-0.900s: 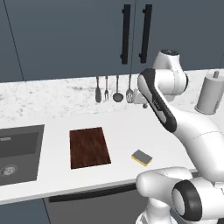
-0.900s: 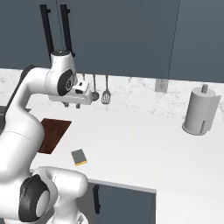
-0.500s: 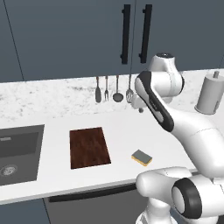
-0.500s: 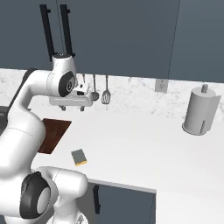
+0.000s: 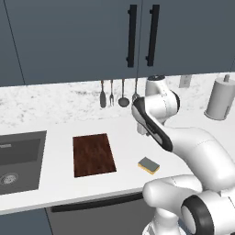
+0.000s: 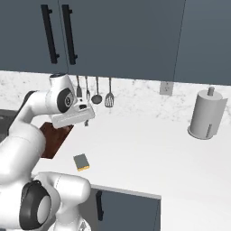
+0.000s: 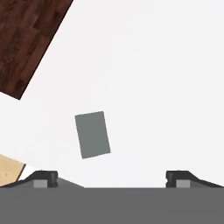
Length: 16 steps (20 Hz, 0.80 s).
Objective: Pick up the sponge from the counter and clean the cutting board by briefly scrubbing or pressing down on the cutting board. Once finished, release the sponge.
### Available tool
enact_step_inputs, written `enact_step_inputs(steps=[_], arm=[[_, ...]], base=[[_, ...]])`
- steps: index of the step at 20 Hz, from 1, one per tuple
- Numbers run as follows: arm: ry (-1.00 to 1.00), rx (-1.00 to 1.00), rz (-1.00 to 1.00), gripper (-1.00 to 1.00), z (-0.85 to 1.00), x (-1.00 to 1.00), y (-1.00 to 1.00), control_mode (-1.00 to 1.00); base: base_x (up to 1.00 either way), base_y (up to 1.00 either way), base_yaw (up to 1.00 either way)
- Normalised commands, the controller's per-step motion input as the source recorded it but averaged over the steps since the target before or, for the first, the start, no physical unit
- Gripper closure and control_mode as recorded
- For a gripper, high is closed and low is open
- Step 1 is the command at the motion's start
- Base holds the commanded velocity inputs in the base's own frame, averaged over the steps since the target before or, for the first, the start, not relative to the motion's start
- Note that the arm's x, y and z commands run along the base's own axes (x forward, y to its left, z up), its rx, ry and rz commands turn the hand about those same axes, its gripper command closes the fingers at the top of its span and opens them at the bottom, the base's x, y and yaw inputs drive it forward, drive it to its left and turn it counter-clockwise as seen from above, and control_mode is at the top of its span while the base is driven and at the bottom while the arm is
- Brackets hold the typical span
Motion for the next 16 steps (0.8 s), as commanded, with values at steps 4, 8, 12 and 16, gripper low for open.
enact_step_inputs(steps=[4,8,12,16], arm=[[0.1,0.14,0.04,-1.0,-0.54,-0.17,-0.01,-1.0],[0.12,0.13,0.0,-1.0,-0.25,0.0,0.0,-1.0],[0.04,0.0,0.0,-1.0,-0.2,0.0,0.0,-1.0],[0.0,0.0,0.0,-1.0,-0.31,0.0,0.0,-1.0]], base=[[0.0,0.0,0.0],[0.0,0.0,0.0],[0.0,0.0,0.0],[0.0,0.0,0.0]])
